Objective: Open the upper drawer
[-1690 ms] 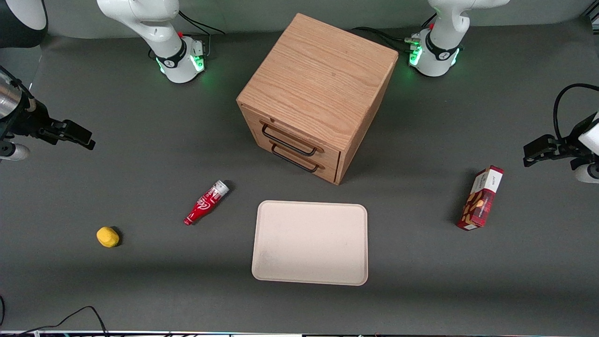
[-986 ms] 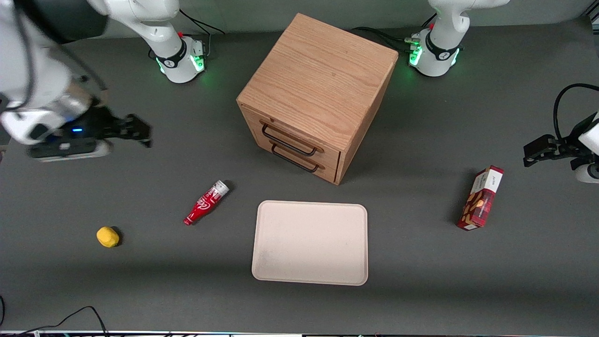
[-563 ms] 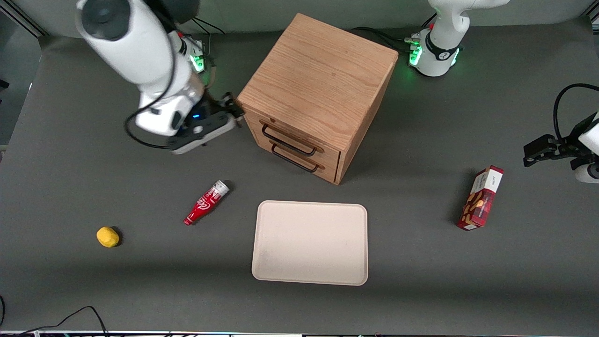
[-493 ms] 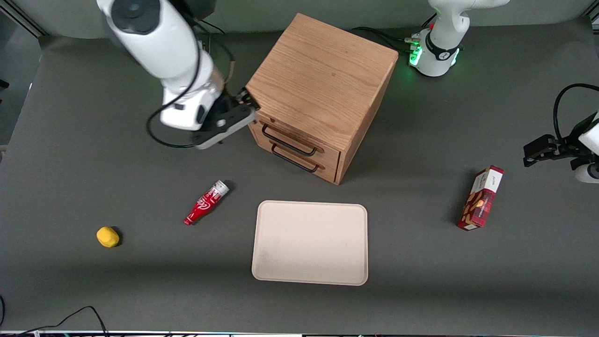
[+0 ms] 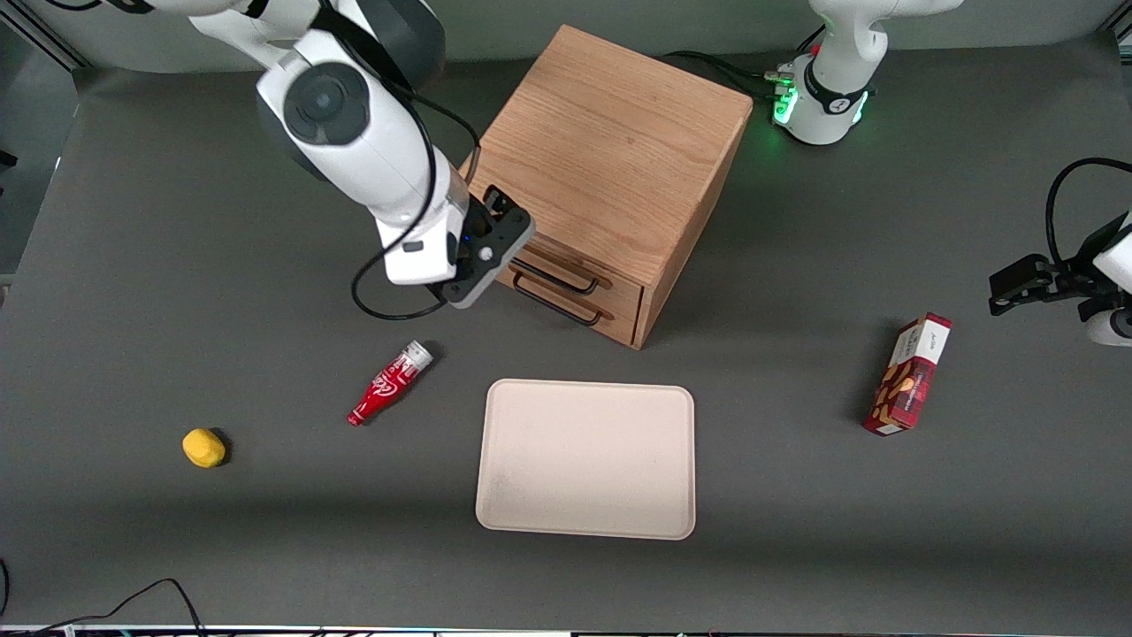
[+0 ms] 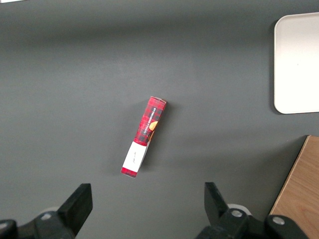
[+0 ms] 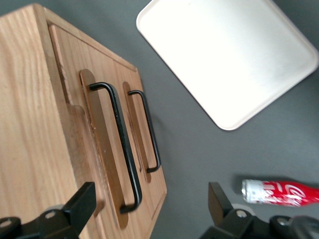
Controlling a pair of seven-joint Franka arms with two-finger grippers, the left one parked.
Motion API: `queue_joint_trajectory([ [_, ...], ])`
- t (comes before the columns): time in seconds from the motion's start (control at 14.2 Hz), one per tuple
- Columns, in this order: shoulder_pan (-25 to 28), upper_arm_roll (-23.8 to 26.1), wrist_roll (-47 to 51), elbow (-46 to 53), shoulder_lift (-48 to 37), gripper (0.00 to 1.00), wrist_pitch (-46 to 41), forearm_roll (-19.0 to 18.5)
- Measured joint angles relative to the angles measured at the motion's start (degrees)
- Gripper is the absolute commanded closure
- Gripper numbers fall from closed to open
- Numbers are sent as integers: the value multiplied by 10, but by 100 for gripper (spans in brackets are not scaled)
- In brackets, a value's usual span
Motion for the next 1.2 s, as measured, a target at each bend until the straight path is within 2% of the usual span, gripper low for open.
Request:
queue_joint_trajectory([
  [0.42, 22, 1, -1, -12, 69, 0, 42, -7],
  [0.7, 21, 0, -23, -14, 83, 0, 48, -30],
  [1.2, 20, -13, -59, -29, 95, 0, 80, -44],
])
